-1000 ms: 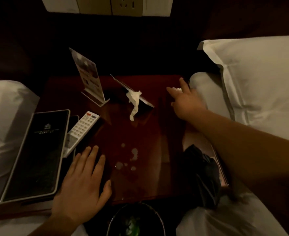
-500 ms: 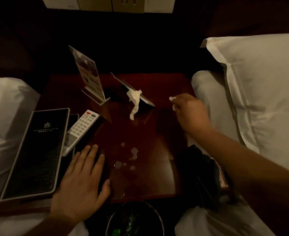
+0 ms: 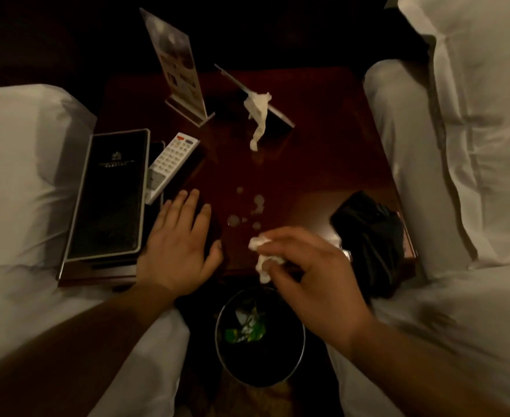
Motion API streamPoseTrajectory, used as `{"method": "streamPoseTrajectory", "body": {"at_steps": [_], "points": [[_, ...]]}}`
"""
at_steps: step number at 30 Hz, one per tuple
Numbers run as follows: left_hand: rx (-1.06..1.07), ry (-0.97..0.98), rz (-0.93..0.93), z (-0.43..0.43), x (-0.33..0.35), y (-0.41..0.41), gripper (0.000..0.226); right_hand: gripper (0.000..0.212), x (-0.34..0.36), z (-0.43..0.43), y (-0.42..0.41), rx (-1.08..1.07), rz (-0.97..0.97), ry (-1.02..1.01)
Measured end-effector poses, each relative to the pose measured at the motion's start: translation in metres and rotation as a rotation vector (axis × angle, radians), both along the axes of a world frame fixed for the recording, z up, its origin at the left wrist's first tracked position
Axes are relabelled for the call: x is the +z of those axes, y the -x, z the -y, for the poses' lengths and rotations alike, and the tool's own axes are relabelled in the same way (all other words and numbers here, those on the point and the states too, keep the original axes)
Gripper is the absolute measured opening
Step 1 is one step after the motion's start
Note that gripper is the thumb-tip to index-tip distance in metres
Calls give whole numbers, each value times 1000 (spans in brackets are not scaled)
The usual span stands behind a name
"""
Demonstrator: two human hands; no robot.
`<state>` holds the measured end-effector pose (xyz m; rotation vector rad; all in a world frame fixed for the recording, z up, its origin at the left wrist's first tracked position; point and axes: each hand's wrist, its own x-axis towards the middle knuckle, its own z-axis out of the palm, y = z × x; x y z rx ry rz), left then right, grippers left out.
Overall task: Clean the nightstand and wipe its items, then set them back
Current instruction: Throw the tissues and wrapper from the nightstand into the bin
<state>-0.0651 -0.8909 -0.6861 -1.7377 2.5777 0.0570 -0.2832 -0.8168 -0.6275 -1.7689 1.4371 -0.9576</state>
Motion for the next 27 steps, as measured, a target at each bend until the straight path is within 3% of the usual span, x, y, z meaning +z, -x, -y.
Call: {"method": "streamPoseTrajectory", "body": {"at_steps": [4, 9, 15, 18, 27], "points": [[-1, 11, -10, 1, -2, 1, 70, 20, -35, -47, -13, 78, -2, -66], [1, 22, -16, 0, -3, 1, 68, 16, -102, -89, -12, 28, -62, -416], [5, 20, -24, 1, 0, 0, 67, 41, -140, -97, -14, 44, -153, -619], [6, 18, -25, 0, 0, 1, 67, 38, -132, -96, -11, 11, -152, -586], [-4, -9, -50, 3, 1, 1, 68, 23, -20, -7, -6, -9, -89, -169]]}}
